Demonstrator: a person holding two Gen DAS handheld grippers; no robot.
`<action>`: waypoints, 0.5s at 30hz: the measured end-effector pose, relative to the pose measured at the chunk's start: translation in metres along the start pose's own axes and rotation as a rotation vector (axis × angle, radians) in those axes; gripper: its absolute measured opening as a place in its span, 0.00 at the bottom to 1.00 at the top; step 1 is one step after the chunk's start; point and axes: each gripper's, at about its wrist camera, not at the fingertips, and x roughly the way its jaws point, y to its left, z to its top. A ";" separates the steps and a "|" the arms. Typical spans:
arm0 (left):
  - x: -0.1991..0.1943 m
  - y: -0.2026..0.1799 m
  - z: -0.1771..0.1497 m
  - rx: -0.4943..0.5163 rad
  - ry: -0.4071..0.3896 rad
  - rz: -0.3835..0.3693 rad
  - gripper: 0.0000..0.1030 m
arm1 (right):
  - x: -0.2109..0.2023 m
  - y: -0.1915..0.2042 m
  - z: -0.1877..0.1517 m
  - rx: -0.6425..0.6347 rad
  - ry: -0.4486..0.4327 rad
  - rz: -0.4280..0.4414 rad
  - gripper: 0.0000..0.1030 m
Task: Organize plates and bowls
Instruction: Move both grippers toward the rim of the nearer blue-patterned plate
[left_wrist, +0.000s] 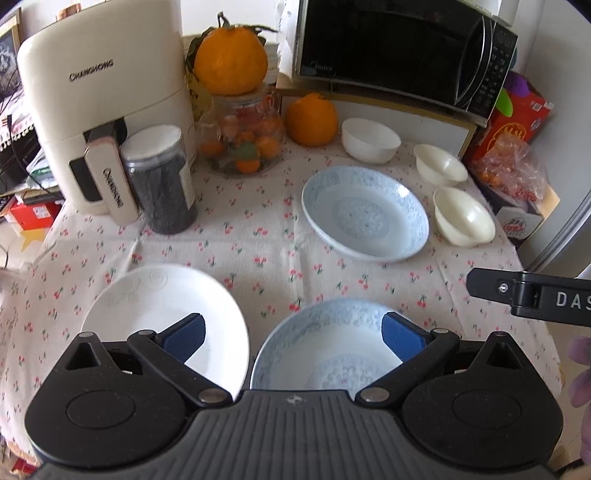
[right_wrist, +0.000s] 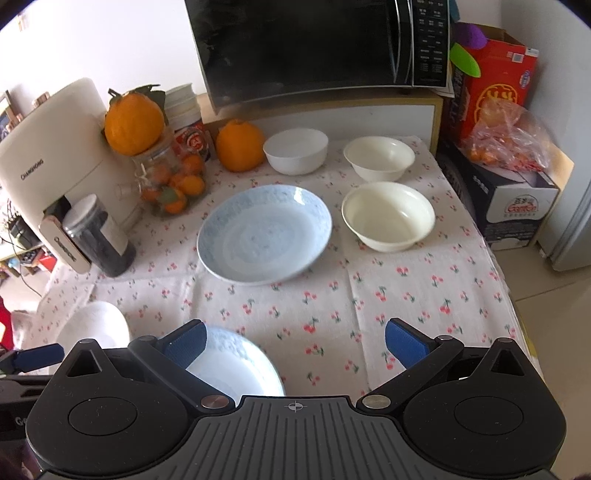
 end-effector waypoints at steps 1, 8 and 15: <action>0.001 0.001 0.003 -0.001 -0.007 -0.002 0.98 | 0.003 0.001 0.004 -0.002 0.004 0.006 1.00; 0.020 0.003 0.024 -0.017 0.009 -0.021 0.98 | 0.023 -0.003 0.029 0.009 0.036 0.044 1.00; 0.051 0.010 0.033 -0.038 0.045 -0.066 0.98 | 0.052 -0.022 0.038 0.081 0.045 0.111 1.00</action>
